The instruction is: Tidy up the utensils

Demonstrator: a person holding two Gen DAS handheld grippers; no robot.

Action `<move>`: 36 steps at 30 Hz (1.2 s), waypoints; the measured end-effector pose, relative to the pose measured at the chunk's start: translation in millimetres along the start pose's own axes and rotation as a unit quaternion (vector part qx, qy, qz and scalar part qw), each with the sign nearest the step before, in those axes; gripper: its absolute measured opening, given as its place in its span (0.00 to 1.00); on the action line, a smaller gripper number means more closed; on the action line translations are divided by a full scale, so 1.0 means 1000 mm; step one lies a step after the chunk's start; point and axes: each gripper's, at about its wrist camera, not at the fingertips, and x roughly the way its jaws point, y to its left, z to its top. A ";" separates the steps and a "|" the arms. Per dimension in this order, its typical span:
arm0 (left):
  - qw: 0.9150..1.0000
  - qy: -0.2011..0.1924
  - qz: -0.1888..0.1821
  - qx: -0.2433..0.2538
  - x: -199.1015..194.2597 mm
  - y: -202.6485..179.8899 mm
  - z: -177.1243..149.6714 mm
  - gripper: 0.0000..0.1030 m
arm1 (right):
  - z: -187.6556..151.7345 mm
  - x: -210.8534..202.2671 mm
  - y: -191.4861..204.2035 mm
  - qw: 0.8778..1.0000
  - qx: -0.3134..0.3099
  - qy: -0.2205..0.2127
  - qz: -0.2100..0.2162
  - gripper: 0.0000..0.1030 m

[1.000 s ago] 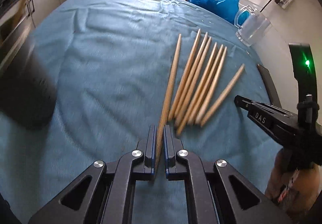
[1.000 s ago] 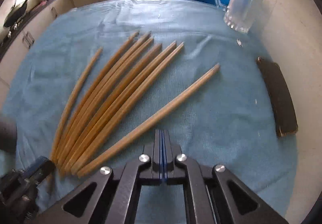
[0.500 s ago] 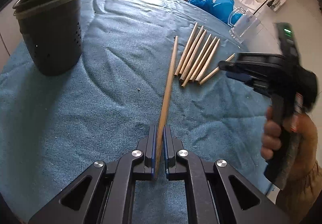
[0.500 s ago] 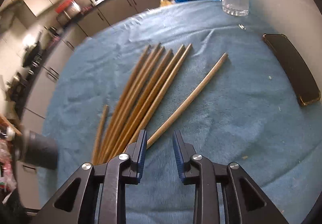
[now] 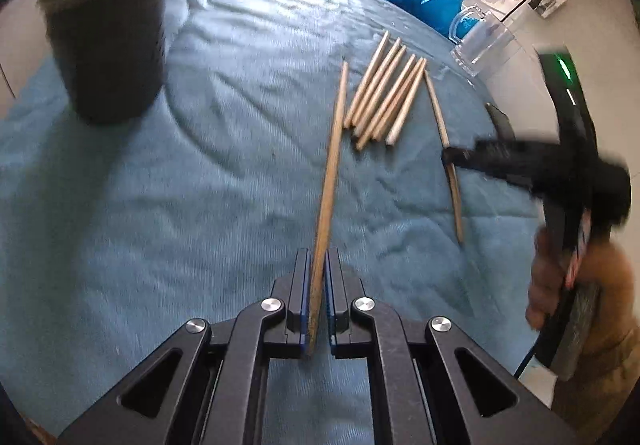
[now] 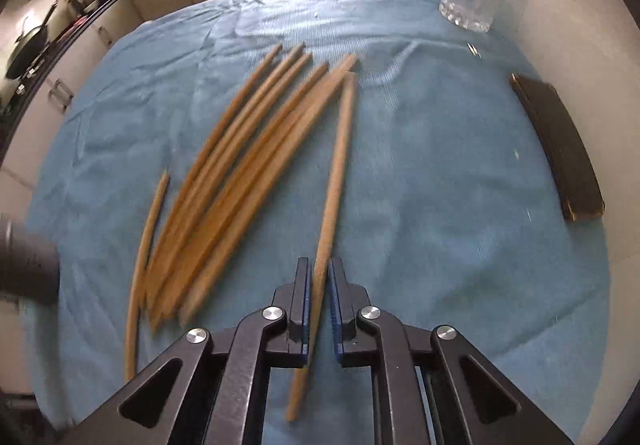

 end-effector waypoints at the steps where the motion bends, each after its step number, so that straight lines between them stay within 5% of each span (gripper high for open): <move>1: 1.000 0.007 -0.009 -0.004 -0.002 0.002 -0.006 0.06 | -0.009 -0.002 -0.001 1.000 -0.006 0.003 0.005 0.08; 9: 0.999 0.024 -0.018 0.016 -0.023 0.003 -0.048 0.06 | -0.106 -0.041 -0.032 0.997 -0.051 0.034 0.053 0.08; 14: 0.999 0.036 -0.018 0.022 -0.035 0.004 -0.052 0.06 | -0.129 -0.052 -0.037 0.994 -0.094 0.025 0.053 0.10; 15: 0.999 0.031 -0.018 0.027 -0.040 0.004 -0.053 0.06 | -0.131 -0.053 -0.036 0.993 -0.100 0.023 0.052 0.17; 18: 0.999 0.005 -0.005 0.048 -0.055 -0.001 -0.045 0.06 | -0.125 -0.061 -0.037 0.993 -0.097 0.005 0.071 0.29; 23: 0.997 -0.020 0.029 0.069 -0.044 -0.009 -0.014 0.07 | -0.099 -0.058 -0.033 0.993 -0.093 -0.014 0.067 0.29; 30: 0.992 -0.012 0.080 0.101 0.023 -0.027 0.046 0.07 | -0.055 -0.024 -0.026 0.996 -0.074 -0.002 0.046 0.29; 36: 0.992 -0.001 0.081 0.101 0.041 -0.028 0.075 0.07 | -0.032 -0.010 -0.020 0.996 -0.083 0.014 0.023 0.27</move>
